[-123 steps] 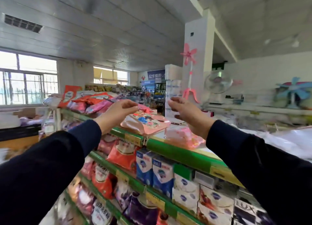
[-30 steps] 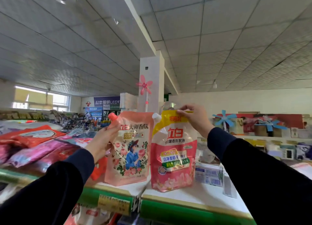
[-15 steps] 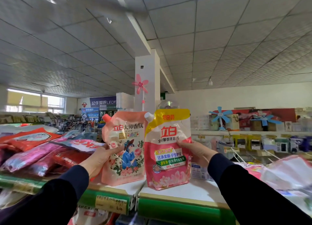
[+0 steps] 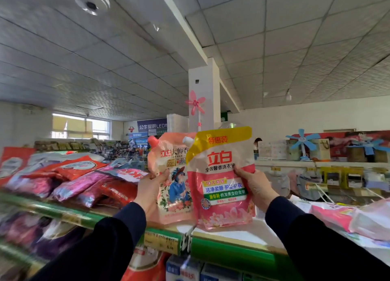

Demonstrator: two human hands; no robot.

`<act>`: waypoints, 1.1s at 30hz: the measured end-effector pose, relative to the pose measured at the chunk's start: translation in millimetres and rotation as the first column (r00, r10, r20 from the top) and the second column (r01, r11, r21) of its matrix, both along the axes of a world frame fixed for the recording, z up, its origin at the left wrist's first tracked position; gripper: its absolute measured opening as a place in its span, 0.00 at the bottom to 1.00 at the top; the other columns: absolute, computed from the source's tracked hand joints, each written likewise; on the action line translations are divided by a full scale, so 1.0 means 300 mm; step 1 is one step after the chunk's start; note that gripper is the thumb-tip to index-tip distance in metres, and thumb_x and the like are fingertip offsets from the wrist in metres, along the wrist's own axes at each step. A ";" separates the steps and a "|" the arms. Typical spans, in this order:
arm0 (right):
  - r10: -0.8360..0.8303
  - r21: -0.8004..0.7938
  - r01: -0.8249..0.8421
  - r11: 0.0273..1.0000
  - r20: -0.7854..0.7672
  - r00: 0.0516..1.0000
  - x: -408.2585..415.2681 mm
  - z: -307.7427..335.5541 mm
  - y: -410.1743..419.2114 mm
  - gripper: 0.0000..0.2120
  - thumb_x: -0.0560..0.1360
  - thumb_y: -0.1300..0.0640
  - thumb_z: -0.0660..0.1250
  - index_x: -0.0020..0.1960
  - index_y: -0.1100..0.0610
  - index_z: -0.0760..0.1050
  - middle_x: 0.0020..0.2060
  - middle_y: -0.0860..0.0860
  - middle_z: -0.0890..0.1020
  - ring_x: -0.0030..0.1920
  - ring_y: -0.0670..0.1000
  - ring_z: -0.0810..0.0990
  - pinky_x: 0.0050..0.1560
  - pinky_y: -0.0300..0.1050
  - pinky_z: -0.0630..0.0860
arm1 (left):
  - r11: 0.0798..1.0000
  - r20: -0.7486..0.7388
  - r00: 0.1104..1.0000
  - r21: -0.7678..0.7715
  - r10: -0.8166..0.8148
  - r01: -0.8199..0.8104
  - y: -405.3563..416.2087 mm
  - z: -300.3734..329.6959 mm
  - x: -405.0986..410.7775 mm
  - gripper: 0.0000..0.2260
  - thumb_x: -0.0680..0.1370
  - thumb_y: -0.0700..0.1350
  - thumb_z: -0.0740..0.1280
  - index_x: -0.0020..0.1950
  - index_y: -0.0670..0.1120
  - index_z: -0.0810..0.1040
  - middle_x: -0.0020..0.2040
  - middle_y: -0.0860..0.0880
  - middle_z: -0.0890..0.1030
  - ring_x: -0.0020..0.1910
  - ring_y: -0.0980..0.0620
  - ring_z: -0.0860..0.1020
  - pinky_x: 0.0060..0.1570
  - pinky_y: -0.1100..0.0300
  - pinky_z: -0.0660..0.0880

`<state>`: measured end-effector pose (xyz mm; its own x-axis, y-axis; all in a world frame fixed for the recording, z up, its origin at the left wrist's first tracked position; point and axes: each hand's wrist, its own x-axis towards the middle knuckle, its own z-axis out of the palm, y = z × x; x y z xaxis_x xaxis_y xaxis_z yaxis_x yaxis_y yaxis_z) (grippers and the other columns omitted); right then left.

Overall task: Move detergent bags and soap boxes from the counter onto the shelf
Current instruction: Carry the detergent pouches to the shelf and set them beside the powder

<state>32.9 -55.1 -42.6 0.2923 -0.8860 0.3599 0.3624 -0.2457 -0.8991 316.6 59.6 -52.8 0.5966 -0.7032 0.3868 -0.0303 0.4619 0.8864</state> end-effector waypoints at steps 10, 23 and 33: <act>0.286 -0.007 -0.286 0.958 0.088 0.954 0.121 0.129 0.171 0.11 0.75 0.54 0.75 0.49 0.61 0.81 0.38 0.57 0.88 0.34 0.57 0.87 0.34 0.49 0.84 | 0.965 -0.008 0.968 -0.079 0.250 -0.250 0.431 0.116 -0.032 0.18 0.72 0.52 0.79 0.58 0.47 0.80 0.53 0.48 0.85 0.54 0.50 0.82 0.62 0.51 0.72; 0.809 0.050 -0.810 0.584 0.047 0.586 0.468 0.057 0.984 0.13 0.75 0.56 0.75 0.54 0.64 0.81 0.40 0.59 0.88 0.35 0.57 0.87 0.34 0.49 0.83 | 0.614 0.014 0.614 -0.040 0.789 -0.788 1.551 0.033 -0.200 0.15 0.74 0.51 0.77 0.57 0.46 0.80 0.55 0.47 0.86 0.59 0.44 0.81 0.69 0.40 0.71; 0.992 0.052 -0.990 0.128 0.011 0.129 0.599 0.041 1.937 0.16 0.76 0.55 0.74 0.58 0.64 0.78 0.42 0.57 0.88 0.38 0.57 0.88 0.34 0.48 0.83 | 0.171 -0.011 0.172 -0.055 0.985 -0.984 2.544 0.017 -0.607 0.20 0.72 0.49 0.79 0.60 0.45 0.79 0.56 0.47 0.85 0.58 0.47 0.82 0.69 0.43 0.71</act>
<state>212.6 526.0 -30.2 0.9331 0.1700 0.3168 0.2451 0.3437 -0.9065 134.4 822.8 -47.7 0.7742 0.4750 0.4184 -0.5058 0.0668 0.8601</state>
